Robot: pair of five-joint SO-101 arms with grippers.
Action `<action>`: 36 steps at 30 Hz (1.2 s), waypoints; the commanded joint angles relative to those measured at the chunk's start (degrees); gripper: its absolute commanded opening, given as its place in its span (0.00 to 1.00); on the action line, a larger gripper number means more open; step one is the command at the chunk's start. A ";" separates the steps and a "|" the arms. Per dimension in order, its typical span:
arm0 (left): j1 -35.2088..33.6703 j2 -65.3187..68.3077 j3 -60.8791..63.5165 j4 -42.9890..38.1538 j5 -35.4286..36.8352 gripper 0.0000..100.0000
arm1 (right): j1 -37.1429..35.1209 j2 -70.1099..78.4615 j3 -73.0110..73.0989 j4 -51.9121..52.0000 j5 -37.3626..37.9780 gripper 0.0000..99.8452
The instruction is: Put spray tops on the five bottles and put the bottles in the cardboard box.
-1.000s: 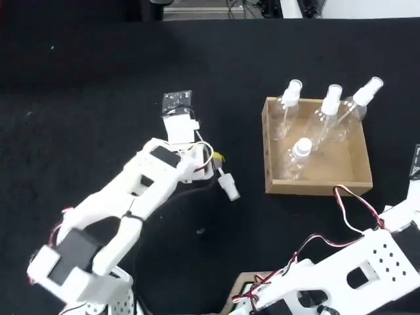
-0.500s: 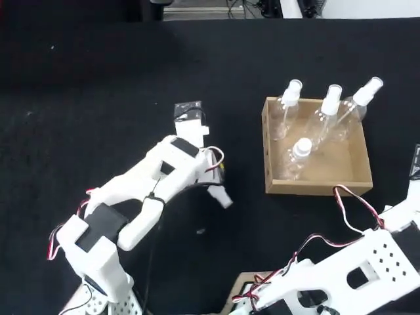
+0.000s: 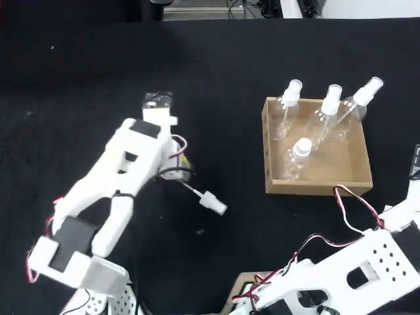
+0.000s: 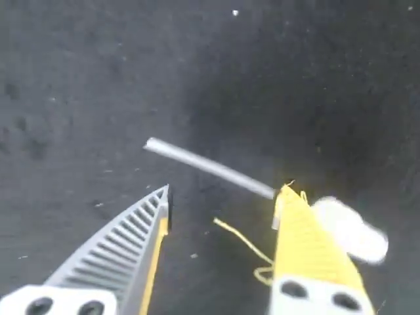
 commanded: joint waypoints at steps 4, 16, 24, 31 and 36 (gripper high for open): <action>6.20 -9.23 -0.31 6.07 -34.55 0.25 | -0.70 -2.33 -0.22 0.35 -0.09 0.01; 20.00 -3.69 3.47 -0.62 -53.27 0.25 | -0.62 -2.33 -0.22 0.44 0.00 0.01; 20.18 0.70 2.15 -7.30 -53.27 0.25 | -0.62 -2.33 0.57 0.35 2.37 0.01; 20.09 4.92 -1.01 -7.74 -55.82 0.25 | -0.62 -2.33 1.01 0.09 2.37 0.01; 19.65 10.46 -3.65 -7.65 -55.74 0.25 | -0.62 -2.33 1.01 0.09 2.37 0.01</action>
